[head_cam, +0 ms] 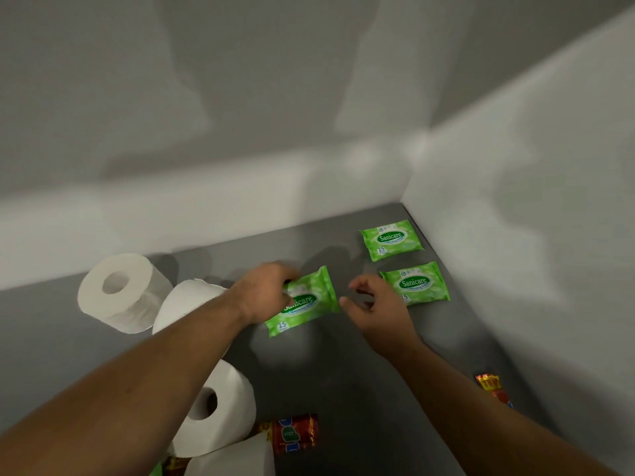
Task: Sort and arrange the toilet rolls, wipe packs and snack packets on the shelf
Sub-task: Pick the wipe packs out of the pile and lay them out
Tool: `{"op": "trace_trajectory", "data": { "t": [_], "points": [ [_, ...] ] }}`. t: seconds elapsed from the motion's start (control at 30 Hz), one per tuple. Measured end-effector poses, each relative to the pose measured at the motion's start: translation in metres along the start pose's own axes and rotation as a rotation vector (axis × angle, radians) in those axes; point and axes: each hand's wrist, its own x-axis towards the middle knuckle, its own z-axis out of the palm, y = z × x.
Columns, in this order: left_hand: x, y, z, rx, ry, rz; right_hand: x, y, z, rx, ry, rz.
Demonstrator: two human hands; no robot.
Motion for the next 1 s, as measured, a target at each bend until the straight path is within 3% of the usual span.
{"op": "trace_trajectory", "data": {
  "t": [0.2,0.4,0.57,0.7,1.0],
  "points": [
    [0.014,0.018,-0.02,-0.121,0.054,0.045,0.02,-0.018,-0.002,0.013,-0.109,-0.14],
    [0.012,0.009,-0.013,-0.277,0.334,-0.033,0.064,-0.015,-0.009,-0.102,-0.048,-0.05],
    [-0.005,-0.01,-0.007,-0.232,0.315,-0.089,0.113,0.003,-0.003,-0.223,0.001,0.076],
    [-0.019,-0.021,0.0,-0.226,0.309,-0.085,0.132,0.014,0.008,-0.362,-0.026,0.091],
    [-0.048,-0.022,0.01,-0.227,0.363,-0.059,0.13,0.015,0.022,-0.896,-0.173,-0.061]
  ]
}}
